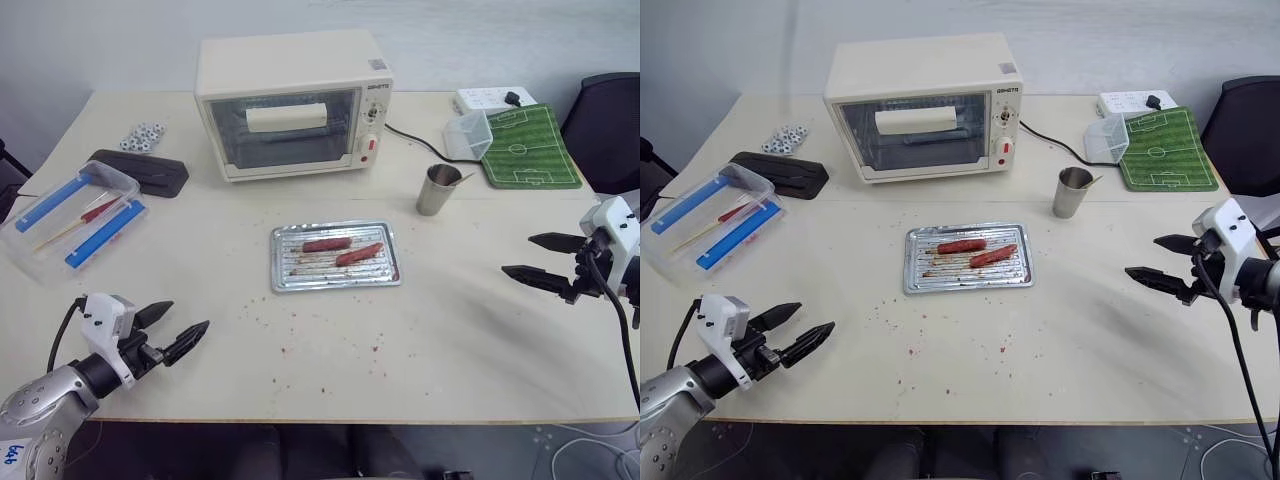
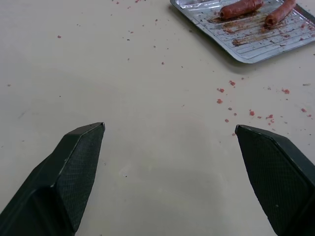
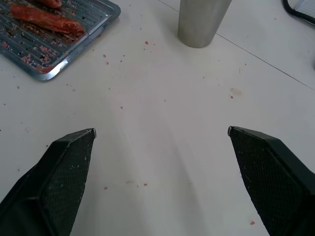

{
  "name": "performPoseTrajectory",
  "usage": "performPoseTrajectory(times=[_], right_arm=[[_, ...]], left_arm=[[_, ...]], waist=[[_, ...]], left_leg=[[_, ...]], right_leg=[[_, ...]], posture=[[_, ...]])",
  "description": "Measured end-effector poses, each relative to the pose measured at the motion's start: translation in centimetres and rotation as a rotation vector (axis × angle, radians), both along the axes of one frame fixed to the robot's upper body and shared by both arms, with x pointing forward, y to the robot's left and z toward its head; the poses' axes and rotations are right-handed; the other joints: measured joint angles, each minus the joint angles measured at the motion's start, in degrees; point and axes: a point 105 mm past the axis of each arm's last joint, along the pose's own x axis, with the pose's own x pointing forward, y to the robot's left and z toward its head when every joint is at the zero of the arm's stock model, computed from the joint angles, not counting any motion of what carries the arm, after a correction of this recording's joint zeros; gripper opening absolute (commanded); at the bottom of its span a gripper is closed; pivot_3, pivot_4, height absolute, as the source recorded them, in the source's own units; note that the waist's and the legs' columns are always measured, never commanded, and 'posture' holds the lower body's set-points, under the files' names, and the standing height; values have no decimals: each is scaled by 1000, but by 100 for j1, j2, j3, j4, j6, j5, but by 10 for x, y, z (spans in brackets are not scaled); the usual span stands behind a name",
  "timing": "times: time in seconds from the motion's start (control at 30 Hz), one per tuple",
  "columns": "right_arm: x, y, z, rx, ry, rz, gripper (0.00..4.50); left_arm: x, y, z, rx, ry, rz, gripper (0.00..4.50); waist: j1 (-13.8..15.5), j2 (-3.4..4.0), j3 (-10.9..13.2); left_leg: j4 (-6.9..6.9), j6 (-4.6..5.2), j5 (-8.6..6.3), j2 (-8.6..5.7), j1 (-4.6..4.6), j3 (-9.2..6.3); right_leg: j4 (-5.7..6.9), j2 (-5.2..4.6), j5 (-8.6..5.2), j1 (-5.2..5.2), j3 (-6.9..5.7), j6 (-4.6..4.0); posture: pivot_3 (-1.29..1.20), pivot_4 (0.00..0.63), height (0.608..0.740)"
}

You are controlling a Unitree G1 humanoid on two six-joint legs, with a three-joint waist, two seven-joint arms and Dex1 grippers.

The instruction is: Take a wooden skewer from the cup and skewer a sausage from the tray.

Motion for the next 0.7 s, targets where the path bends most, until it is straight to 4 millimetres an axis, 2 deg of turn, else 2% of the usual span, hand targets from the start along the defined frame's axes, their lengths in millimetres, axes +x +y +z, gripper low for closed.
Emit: performPoseTrajectory(times=[0.6,0.7], right_arm=[[1,5,-5,25,-7,-4,4490],[4,8,-6,36,-25,-12,4490]], left_arm=[[10,7,5,0,-18,13,4500],[20,12,12,30,-40,-2,4500]], waist=[[-1,0,0],[4,0,0]], left_leg=[[-1,0,0,1,0,0],[0,-2,1,0,0,-1]], right_leg=[[0,1,0,-1,-2,0],[1,1,0,-1,-3,0]], posture=[[0,150,740],[0,150,740]])
